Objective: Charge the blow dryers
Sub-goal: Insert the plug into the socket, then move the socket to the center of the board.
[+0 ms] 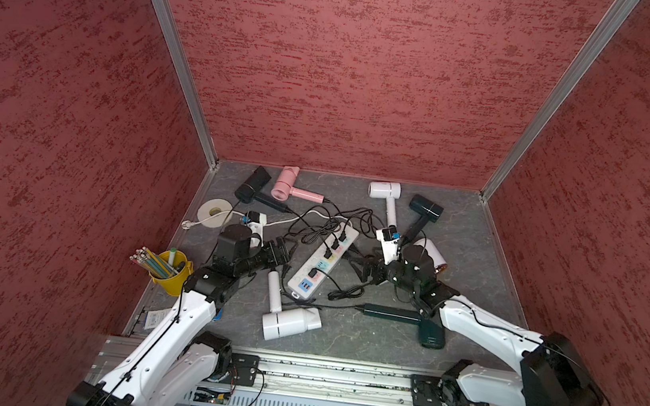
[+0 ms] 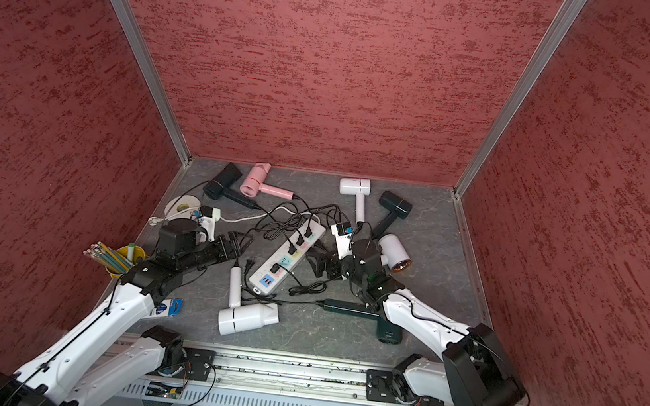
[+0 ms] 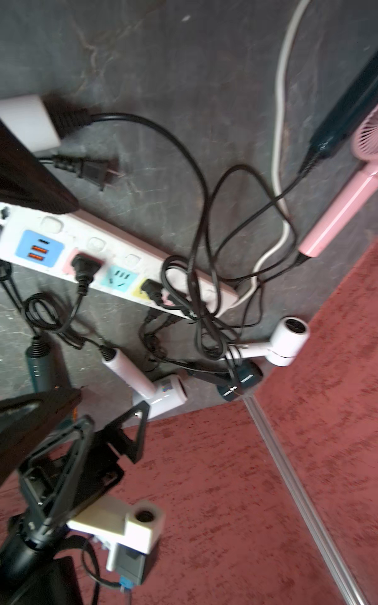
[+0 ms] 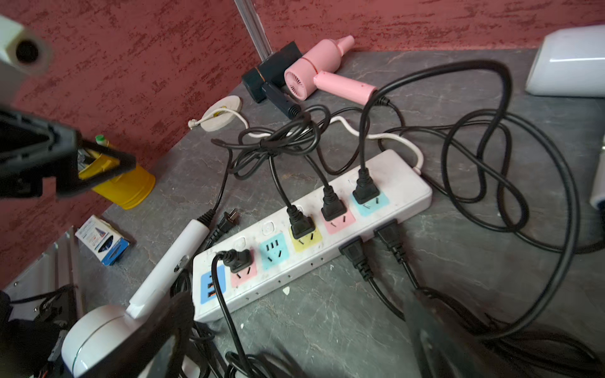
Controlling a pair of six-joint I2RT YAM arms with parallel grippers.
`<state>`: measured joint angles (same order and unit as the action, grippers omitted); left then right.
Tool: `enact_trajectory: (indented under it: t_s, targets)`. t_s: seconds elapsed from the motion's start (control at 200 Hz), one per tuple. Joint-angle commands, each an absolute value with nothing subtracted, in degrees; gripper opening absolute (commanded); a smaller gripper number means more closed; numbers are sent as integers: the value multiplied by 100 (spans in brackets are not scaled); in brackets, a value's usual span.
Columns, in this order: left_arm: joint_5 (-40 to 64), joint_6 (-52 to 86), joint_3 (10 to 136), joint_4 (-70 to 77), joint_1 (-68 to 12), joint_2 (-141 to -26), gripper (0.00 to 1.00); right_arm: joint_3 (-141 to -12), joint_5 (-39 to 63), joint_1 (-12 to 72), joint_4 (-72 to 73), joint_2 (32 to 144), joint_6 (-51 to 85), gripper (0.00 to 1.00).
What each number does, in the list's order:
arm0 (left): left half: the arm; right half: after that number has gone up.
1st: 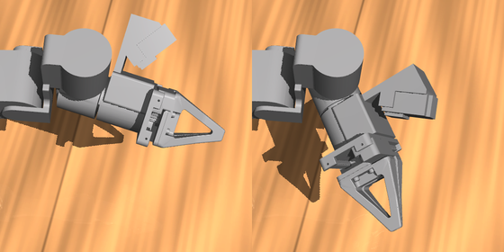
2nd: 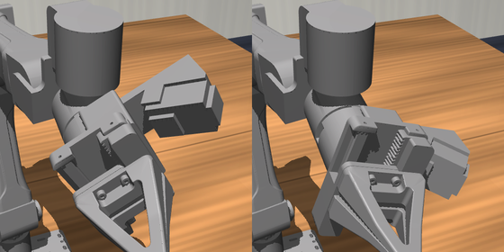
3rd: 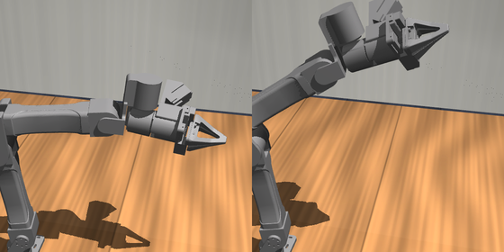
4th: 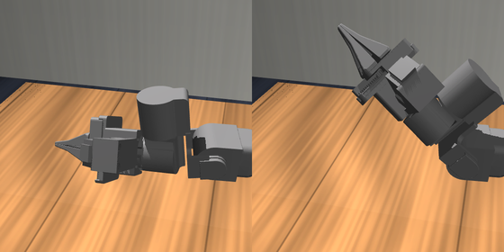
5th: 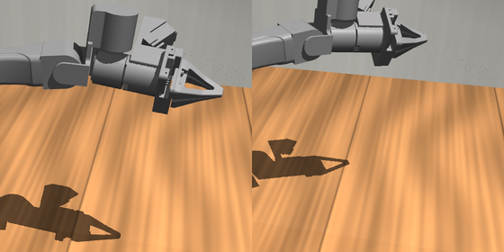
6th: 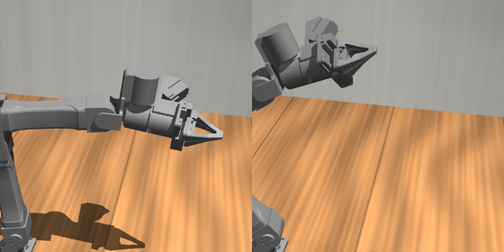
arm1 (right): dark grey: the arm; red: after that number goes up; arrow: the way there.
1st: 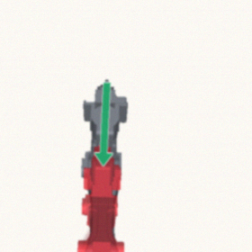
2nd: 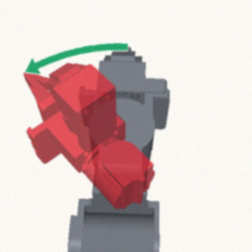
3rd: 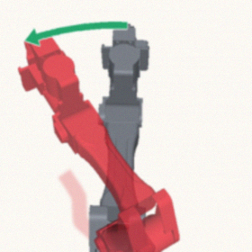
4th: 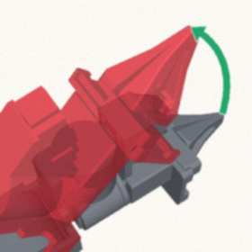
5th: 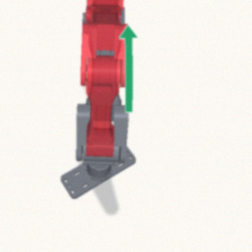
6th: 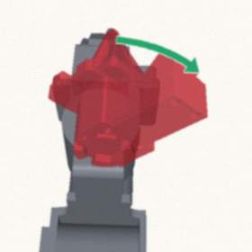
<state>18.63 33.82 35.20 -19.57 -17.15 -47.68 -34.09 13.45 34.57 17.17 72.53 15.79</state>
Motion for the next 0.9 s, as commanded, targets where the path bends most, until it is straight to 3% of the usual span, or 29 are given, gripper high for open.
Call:
enact_trajectory:
  t_s: [0.0,0.255,0.897]
  targets:
    - [1702,3394,3769,-3068,-2198,-4816,77,-3591,1126,3419,2250,6995,1941,100]
    - [1415,3670,3853,-3794,-3000,-5027,59,-2998,357,3408,2861,6716,1975,100]
    - [1983,3809,3446,-2318,-3120,-6762,73,-3123,483,3405,2725,6996,1890,100]
